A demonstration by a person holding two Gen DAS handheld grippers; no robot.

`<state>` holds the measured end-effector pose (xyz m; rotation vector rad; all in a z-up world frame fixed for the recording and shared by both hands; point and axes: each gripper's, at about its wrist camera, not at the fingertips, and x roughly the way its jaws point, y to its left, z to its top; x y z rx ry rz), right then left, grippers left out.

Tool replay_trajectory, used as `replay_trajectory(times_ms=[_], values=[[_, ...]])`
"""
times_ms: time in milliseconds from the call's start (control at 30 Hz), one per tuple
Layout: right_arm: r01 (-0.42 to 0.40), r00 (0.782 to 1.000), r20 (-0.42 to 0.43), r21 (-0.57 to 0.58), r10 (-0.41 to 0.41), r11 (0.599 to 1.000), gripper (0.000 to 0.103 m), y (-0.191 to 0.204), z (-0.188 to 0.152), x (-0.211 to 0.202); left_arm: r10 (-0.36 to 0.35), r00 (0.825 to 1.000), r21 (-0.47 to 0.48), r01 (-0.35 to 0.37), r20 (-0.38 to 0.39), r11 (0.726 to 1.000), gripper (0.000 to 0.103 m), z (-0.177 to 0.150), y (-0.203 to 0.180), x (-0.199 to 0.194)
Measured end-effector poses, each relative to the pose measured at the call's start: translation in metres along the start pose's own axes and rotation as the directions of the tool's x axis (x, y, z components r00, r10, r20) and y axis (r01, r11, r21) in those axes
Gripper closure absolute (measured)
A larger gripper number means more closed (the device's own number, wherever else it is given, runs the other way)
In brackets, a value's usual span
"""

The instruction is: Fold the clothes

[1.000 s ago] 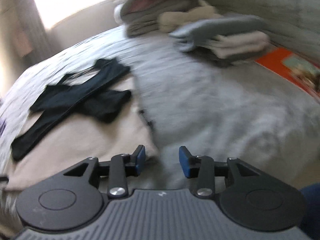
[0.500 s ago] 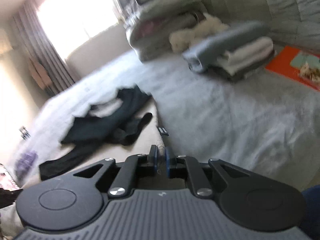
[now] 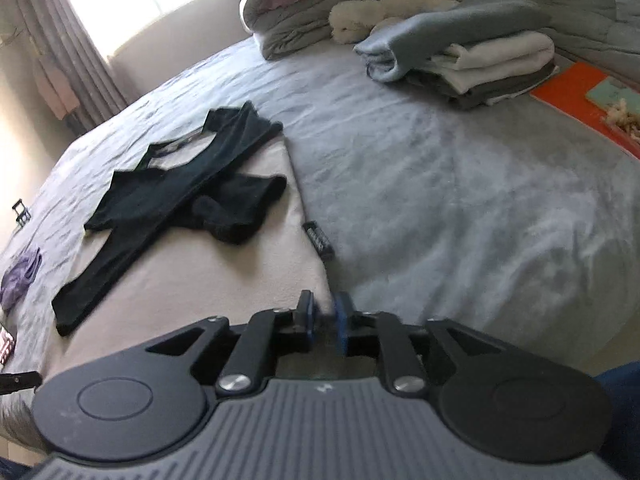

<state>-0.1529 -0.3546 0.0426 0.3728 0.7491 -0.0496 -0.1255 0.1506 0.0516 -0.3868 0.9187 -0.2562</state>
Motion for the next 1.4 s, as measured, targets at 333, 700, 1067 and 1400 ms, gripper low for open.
replay_trajectory(times_ms=[333,700,1067,1400], values=[[-0.093,0.982,0.068,-0.637,0.176,0.765,0.076,0.094,0.016,0.025,-0.054,0.998,0.19,0.045,0.039,0.981,0.071,0.055,-0.07,0.034],[-0.144,0.976,-0.041,-0.861,0.215,0.487,0.073,0.141,0.009,0.117,-0.074,0.996,0.617,0.028,0.049,0.787,0.068,0.028,-0.148,0.114],[-0.127,0.98,-0.047,-0.894,0.191,0.43,0.091,0.154,0.008,0.139,-0.016,0.998,0.73,-0.036,0.064,0.682,0.082,0.024,-0.155,0.145],[-0.17,0.971,-0.075,-0.884,0.225,0.436,0.098,0.164,0.018,0.122,-0.067,0.995,0.594,0.014,0.067,0.804,0.1,0.049,-0.147,0.126]])
